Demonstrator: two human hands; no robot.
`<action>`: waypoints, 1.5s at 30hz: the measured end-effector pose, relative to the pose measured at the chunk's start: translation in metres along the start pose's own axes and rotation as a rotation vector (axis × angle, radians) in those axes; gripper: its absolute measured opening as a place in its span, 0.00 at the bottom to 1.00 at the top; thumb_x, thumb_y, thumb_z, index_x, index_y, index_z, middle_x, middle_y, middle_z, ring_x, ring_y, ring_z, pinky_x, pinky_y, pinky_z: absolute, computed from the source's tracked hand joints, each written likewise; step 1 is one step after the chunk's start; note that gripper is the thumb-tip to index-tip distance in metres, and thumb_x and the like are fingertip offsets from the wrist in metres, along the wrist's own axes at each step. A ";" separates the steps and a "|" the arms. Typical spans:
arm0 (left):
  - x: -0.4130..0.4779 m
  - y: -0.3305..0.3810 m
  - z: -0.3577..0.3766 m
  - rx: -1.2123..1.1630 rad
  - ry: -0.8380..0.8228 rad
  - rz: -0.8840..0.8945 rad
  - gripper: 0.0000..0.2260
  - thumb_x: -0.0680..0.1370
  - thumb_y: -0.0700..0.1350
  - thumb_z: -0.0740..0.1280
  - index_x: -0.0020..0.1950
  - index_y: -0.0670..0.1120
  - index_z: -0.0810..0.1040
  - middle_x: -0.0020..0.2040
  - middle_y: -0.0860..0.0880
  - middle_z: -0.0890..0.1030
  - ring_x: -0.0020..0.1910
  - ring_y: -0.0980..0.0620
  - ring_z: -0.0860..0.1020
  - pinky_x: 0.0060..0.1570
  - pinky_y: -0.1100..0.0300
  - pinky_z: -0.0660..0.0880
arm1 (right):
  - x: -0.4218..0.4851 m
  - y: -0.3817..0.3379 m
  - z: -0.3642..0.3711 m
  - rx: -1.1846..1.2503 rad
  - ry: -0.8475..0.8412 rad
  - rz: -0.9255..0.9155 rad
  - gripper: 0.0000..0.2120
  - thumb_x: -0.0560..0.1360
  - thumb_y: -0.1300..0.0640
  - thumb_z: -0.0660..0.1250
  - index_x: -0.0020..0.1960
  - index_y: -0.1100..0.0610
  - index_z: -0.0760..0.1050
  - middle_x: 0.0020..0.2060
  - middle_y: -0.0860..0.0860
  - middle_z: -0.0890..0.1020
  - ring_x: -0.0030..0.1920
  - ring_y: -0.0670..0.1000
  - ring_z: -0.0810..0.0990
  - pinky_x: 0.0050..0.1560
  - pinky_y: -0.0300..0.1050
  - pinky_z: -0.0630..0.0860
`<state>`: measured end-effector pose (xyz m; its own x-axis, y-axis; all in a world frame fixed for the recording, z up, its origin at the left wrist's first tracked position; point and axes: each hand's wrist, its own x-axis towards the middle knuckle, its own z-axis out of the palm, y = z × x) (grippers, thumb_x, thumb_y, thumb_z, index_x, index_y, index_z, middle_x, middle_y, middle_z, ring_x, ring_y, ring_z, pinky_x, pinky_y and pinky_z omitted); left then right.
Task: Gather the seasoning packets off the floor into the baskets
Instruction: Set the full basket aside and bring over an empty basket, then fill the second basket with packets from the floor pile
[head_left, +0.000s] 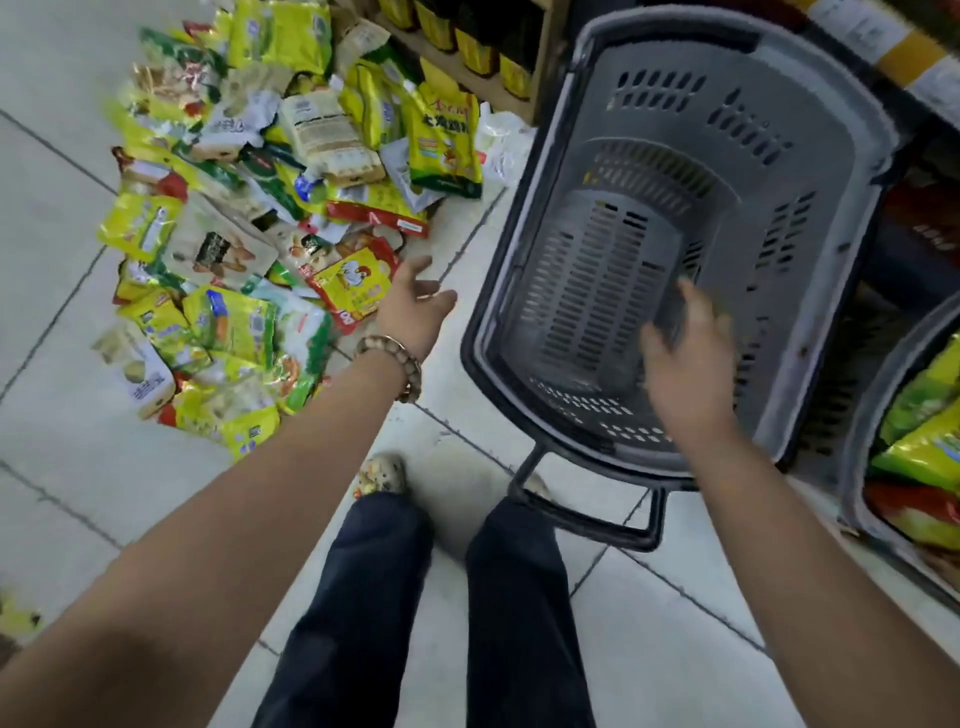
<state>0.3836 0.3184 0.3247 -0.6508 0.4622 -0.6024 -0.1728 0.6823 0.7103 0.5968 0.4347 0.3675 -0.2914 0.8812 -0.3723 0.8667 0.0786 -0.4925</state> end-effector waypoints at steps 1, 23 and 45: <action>-0.010 -0.014 -0.015 -0.006 0.013 -0.019 0.21 0.77 0.39 0.66 0.70 0.44 0.67 0.52 0.47 0.73 0.49 0.51 0.72 0.37 0.71 0.70 | -0.020 -0.022 0.013 0.036 -0.046 -0.066 0.24 0.79 0.57 0.61 0.74 0.55 0.62 0.68 0.59 0.67 0.62 0.58 0.72 0.54 0.42 0.67; 0.035 -0.370 -0.180 0.042 0.224 -0.297 0.18 0.76 0.36 0.66 0.66 0.44 0.71 0.52 0.48 0.73 0.45 0.52 0.73 0.26 0.75 0.69 | -0.081 -0.084 0.445 -0.324 -0.767 -0.195 0.17 0.76 0.52 0.66 0.62 0.57 0.72 0.56 0.55 0.78 0.57 0.56 0.77 0.53 0.49 0.74; 0.184 -0.415 -0.128 0.090 -0.115 0.372 0.35 0.63 0.43 0.79 0.67 0.44 0.70 0.57 0.55 0.76 0.56 0.62 0.73 0.60 0.64 0.69 | 0.041 -0.067 0.485 0.277 -1.006 -0.472 0.12 0.74 0.70 0.65 0.44 0.54 0.72 0.40 0.51 0.80 0.40 0.44 0.78 0.43 0.39 0.74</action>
<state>0.2409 0.0479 -0.0350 -0.5690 0.7439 -0.3504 0.1275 0.5008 0.8561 0.3310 0.2395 0.0040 -0.8639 0.0093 -0.5035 0.5024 0.0868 -0.8603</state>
